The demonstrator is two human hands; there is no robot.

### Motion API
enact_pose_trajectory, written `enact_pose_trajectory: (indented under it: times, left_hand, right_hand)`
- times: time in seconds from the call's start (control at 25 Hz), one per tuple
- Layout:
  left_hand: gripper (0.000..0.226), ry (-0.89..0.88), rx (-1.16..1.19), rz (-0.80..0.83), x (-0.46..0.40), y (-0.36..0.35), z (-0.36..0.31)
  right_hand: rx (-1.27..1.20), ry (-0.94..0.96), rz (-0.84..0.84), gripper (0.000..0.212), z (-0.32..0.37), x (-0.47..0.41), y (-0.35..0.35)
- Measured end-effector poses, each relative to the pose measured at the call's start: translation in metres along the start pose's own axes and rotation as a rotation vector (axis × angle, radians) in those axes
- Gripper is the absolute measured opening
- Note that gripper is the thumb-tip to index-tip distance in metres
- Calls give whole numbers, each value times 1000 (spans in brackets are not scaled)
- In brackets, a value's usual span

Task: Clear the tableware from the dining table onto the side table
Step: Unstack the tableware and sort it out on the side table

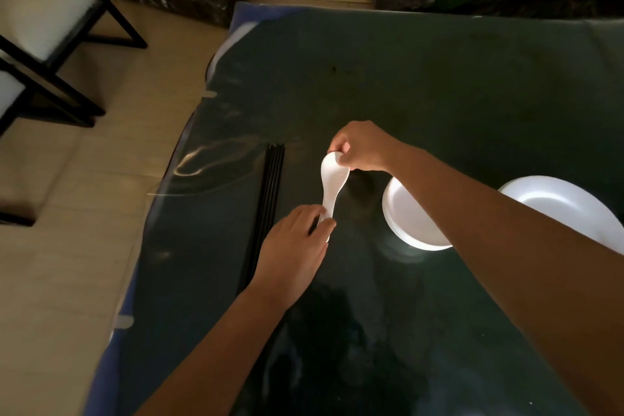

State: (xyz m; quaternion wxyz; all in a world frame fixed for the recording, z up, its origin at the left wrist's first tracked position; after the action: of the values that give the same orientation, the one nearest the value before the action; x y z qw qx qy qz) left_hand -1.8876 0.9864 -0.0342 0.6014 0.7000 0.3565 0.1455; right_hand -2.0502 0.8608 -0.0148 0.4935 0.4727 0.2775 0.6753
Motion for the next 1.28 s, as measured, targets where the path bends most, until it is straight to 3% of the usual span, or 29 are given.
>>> enact_pose_trajectory:
  times: [0.12,0.2,0.32,0.44,0.56,0.68,0.96,1.16,1.28]
  left_hand:
    - [29,32,35,13,-1,0,-1]
    - [45,70,70,21,2,2,-6]
    - [65,132,143,-45,36,16,1]
    - [80,17,86,76,94,30,23]
    - [89,-79,83,308,122,38,45]
    - [75,-152,38,353,113,44,56]
    - [59,-208,31,316,102,39,64]
    - [55,-132,99,318,67,30,69]
    - [61,-90,116,334,61,23,71]
  right_hand:
    - [1,-8,36,21,-2,-3,1]
    - [25,1,52,22,-2,-3,2]
    - [135,35,-60,34,9,-2,9]
    - [395,354,-241,41,42,4,4]
    - [592,678,-152,42,77,6,-24]
    - [732,805,-69,44,90,3,-50]
    - [809,829,-48,41,87,-9,-50]
    - [836,706,-65,42,75,-28,-33]
    - [728,620,-85,47,67,-31,-28]
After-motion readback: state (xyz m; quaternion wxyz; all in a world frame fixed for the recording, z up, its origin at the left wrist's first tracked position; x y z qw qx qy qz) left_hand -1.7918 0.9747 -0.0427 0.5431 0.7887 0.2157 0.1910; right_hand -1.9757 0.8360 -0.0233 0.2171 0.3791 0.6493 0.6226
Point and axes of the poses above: each hand's wrist, its own x-axis away from the middle knuckle, its own y-axis out of the back of the hand, z = x × y, the point moved 2 cm from there along -x, towards the middle knuckle, and after that the axes turned 10 degrees about -y, right-handed, at the moved point
